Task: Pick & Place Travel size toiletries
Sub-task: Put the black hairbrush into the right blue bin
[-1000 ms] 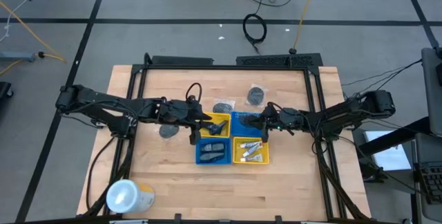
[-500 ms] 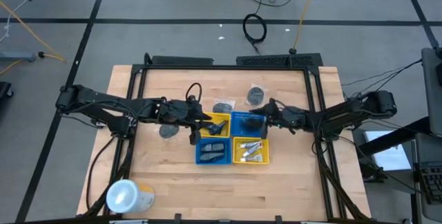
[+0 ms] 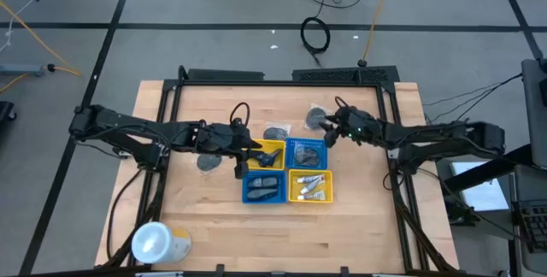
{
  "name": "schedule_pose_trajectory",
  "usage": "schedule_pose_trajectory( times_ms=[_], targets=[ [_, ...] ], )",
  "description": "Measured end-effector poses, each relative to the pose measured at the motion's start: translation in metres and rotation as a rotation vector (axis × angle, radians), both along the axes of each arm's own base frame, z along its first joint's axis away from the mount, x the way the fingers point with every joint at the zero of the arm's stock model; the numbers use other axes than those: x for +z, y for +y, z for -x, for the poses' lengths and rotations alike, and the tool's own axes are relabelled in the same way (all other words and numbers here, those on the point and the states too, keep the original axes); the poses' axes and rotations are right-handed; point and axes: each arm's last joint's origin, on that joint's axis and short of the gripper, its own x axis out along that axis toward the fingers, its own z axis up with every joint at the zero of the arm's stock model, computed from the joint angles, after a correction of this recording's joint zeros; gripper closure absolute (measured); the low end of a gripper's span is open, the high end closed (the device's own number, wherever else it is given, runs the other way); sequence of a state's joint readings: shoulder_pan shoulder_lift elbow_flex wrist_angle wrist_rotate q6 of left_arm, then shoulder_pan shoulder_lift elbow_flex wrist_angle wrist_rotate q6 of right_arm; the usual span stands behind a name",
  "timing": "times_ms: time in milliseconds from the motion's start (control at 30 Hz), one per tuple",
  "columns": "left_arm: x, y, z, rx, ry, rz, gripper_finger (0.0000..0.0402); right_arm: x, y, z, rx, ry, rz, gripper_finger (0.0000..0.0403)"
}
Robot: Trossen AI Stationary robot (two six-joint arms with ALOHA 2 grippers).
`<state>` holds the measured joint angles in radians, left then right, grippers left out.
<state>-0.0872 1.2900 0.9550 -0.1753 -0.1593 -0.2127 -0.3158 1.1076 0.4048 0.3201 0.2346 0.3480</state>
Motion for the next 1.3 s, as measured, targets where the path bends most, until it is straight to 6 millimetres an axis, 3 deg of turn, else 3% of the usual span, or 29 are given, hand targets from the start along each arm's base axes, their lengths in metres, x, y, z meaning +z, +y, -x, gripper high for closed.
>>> schedule_pose_trajectory(
  times_ms=[300, 633, 1300],
  targets=[
    [0.000, 0.000, 0.000, 0.001, 0.000, 0.000, 0.0316, 0.000, -0.032, 0.013, -0.145, 0.017, -0.174, 0.0234],
    [0.000, 0.000, 0.000, 0.001, 0.000, 0.000, 0.0316, -0.017, -0.055, 0.028, -0.234, 0.095, -0.279, 0.0234],
    [0.000, 0.000, 0.000, 0.001, 0.000, 0.000, 0.0316, -0.048, -0.072, 0.024, -0.221, 0.112, -0.429, 0.0234]
  ],
)
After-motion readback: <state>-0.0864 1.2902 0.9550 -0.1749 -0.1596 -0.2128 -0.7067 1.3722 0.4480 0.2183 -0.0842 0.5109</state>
